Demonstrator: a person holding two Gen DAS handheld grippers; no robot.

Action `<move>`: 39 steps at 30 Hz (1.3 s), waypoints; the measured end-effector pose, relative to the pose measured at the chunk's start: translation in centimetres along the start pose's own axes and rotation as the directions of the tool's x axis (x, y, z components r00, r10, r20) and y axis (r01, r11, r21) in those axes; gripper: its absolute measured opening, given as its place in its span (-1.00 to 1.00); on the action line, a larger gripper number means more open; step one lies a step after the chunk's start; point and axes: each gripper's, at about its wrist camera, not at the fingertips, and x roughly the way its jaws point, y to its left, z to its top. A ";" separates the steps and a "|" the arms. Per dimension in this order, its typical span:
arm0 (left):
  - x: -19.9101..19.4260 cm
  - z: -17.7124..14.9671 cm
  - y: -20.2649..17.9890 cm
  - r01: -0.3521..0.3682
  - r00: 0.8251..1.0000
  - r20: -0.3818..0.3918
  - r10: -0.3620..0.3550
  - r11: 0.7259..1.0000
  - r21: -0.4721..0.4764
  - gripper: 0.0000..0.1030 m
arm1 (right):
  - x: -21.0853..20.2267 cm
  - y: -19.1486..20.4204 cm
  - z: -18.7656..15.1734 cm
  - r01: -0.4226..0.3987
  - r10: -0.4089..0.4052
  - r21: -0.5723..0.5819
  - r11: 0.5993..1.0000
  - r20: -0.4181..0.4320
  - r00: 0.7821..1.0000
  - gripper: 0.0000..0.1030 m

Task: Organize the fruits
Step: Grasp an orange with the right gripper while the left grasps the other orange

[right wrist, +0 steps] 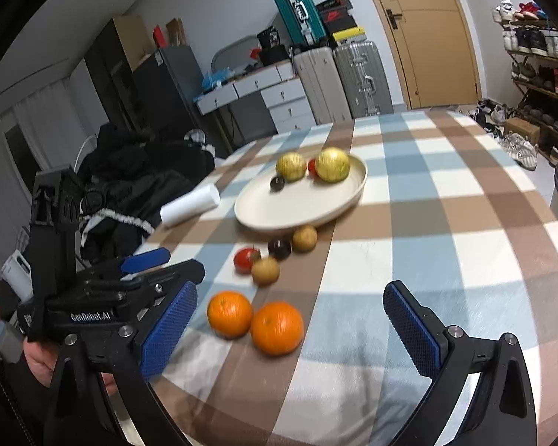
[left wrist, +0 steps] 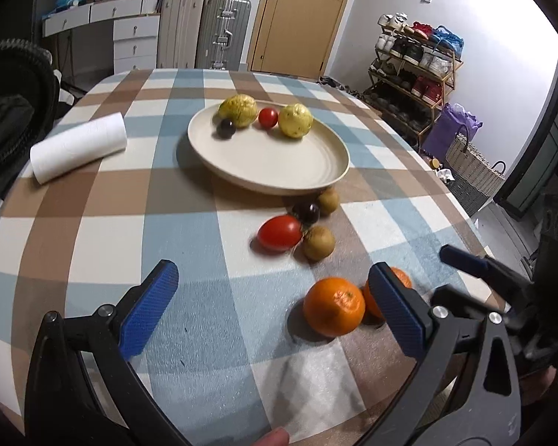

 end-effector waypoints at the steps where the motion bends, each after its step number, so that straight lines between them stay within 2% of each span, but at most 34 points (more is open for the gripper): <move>1: 0.1 -0.1 0.1 0.001 1.000 -0.004 -0.001 1.000 -0.002 0.98 | 0.3 0.0 -0.3 -0.001 0.001 -0.002 1.000 -0.009 1.000 0.99; 7: 0.5 -0.3 0.4 0.013 1.000 -0.023 -0.013 1.000 -0.007 0.98 | 2.7 -0.1 -1.9 -0.010 0.010 0.002 1.000 -0.068 0.998 0.98; 13: 1.2 -0.5 0.7 0.042 0.998 -0.048 -0.043 0.999 -0.023 0.97 | 3.4 -0.1 -2.3 -0.015 0.016 0.012 1.000 -0.069 0.997 0.91; 16: 1.3 -0.6 0.6 0.047 0.998 -0.050 -0.047 0.999 -0.020 0.97 | 3.6 -0.1 -2.3 -0.008 0.009 0.011 1.000 -0.077 0.997 0.74; 18: 1.3 -0.6 0.6 0.049 0.998 -0.050 -0.050 0.999 -0.020 0.97 | 3.8 -0.1 -2.3 -0.002 0.004 0.015 1.000 -0.088 0.996 0.55; 22: 1.3 -0.6 0.6 0.049 0.997 -0.052 -0.050 0.999 -0.018 0.97 | 3.8 -0.3 -2.4 -0.010 0.012 0.026 1.000 -0.093 0.996 0.39; 29: 1.0 -0.6 0.3 0.038 0.998 -0.043 -0.038 0.999 0.005 0.97 | 4.2 -0.2 -2.5 -0.065 0.069 0.045 0.997 -0.113 0.991 -0.14; 39: 1.0 -0.8 0.2 0.041 0.998 -0.044 -0.041 0.999 0.014 0.97 | 4.0 0.3 -2.6 -0.045 0.045 0.006 0.999 -0.098 0.994 -0.21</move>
